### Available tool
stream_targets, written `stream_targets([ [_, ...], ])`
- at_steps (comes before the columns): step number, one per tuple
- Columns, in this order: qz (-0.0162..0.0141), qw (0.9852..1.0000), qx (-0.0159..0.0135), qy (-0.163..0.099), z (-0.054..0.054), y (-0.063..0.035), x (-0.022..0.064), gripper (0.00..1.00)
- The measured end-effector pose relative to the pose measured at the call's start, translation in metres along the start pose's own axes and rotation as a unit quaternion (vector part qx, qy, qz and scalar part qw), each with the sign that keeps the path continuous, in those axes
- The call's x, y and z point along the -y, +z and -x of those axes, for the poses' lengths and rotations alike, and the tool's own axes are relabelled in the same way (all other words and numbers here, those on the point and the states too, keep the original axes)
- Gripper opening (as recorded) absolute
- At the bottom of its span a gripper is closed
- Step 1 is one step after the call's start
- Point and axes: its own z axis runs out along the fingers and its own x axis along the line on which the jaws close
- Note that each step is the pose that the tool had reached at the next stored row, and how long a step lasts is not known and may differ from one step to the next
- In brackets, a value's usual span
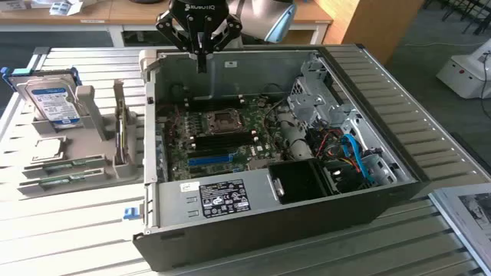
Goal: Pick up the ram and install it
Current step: 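Reach for the ram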
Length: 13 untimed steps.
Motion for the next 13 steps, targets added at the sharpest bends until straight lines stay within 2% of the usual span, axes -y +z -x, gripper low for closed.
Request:
stream_targets([
  [13,0.0000,1.0000,0.0000,0.000,-0.0035,-0.0001,0.0003,0.10],
])
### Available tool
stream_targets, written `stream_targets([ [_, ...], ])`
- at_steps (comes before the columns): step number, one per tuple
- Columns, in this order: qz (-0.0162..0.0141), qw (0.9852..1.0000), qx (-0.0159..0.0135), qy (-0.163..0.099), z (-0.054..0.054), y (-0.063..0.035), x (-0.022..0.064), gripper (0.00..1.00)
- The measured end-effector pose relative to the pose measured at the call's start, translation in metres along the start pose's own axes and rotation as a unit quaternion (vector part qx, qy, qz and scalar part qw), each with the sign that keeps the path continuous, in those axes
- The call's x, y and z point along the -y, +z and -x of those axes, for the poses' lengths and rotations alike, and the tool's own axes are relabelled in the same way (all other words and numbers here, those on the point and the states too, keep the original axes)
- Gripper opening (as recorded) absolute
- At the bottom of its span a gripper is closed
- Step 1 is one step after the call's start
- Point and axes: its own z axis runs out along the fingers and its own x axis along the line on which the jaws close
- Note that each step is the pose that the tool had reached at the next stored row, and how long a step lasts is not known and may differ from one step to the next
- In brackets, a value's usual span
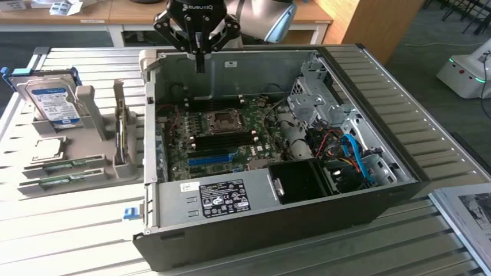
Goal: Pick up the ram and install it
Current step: 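Reach for the ram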
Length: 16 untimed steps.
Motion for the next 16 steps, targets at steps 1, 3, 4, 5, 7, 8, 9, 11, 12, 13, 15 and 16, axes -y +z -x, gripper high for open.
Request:
stream_targets([
  [1,0.0000,1.0000,0.0000,0.000,-0.001,0.0000,0.0001,0.10],
  [3,0.0000,1.0000,0.0000,0.000,-0.003,0.0000,0.0002,0.10],
  [4,0.0001,1.0000,0.0000,0.000,-0.004,0.0000,0.0003,0.10],
  [5,0.0000,1.0000,0.0000,0.000,-0.004,-0.0001,0.0003,0.10],
  [7,0.0000,1.0000,0.0000,0.000,-0.006,-0.0001,0.0005,0.10],
  [8,0.0000,1.0000,0.0000,0.000,-0.007,-0.0002,0.0005,0.10],
  [9,0.0000,1.0000,0.0000,0.000,-0.008,-0.0002,0.0006,0.10],
  [11,0.0001,1.0000,0.0000,0.000,-0.011,-0.0002,0.0008,0.10],
  [12,0.0000,1.0000,0.0000,0.000,-0.012,-0.0003,0.0009,0.10],
  [13,0.0000,1.0000,0.0000,0.000,-0.013,-0.0003,0.0009,0.10],
  [15,0.0000,1.0000,0.0000,0.000,-0.015,-0.0004,0.0011,0.10],
  [16,0.0000,1.0000,0.0000,0.000,-0.016,-0.0004,0.0012,0.10],
])
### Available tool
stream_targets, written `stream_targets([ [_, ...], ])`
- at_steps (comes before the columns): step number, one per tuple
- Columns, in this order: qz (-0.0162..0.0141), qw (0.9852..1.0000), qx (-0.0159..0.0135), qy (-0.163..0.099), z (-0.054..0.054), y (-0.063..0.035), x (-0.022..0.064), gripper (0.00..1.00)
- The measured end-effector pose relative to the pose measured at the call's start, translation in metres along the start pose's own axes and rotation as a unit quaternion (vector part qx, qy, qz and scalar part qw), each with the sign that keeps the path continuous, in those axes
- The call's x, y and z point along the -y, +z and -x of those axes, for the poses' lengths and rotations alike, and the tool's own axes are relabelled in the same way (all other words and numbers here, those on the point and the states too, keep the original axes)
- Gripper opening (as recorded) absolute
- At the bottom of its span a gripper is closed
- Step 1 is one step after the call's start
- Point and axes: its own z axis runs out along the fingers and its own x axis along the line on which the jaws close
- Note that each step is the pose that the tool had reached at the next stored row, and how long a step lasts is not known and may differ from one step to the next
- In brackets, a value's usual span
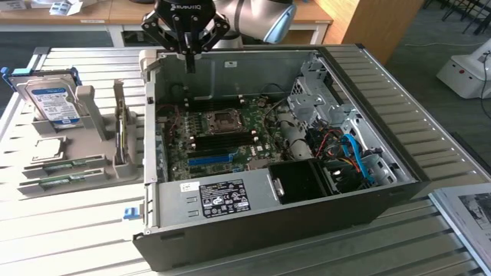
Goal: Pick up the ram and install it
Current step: 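Reach for the ram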
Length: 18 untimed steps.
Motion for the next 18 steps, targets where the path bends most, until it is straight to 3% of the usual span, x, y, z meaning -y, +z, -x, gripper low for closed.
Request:
stream_targets([
  [18,0.0000,1.0000,0.0000,0.000,-0.020,-0.0005,0.0015,0.10],
])
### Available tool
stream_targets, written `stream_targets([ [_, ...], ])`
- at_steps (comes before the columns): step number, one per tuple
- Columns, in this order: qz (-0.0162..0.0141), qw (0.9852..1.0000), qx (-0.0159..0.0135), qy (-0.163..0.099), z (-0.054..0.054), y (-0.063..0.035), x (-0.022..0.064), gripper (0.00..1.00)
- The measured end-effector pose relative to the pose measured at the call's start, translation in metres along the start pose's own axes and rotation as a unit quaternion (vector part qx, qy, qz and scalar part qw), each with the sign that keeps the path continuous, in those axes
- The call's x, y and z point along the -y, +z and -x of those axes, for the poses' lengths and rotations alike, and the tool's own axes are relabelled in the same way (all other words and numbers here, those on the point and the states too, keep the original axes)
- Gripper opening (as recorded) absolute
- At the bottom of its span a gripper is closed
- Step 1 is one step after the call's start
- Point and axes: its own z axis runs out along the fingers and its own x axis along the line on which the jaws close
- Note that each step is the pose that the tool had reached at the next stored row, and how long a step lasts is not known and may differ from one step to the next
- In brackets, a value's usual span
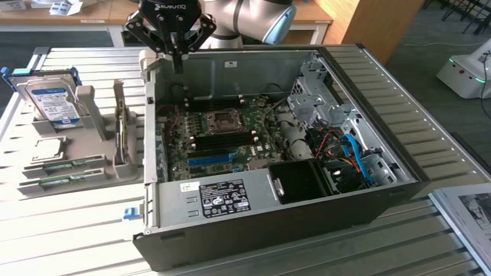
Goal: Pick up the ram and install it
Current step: 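Reach for the ram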
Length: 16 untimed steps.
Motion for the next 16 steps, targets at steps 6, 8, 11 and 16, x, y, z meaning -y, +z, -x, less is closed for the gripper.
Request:
stream_targets([
  [6,0.0000,1.0000,0.0000,0.000,-0.008,-0.0002,0.0006,0.10],
  [8,0.0000,1.0000,0.0000,0.000,-0.011,-0.0003,0.0008,0.10],
  [11,0.0000,1.0000,0.0000,0.000,-0.015,-0.0004,0.0011,0.10],
  [16,0.0000,1.0000,0.0000,0.000,-0.022,-0.0006,0.0016,0.10],
])
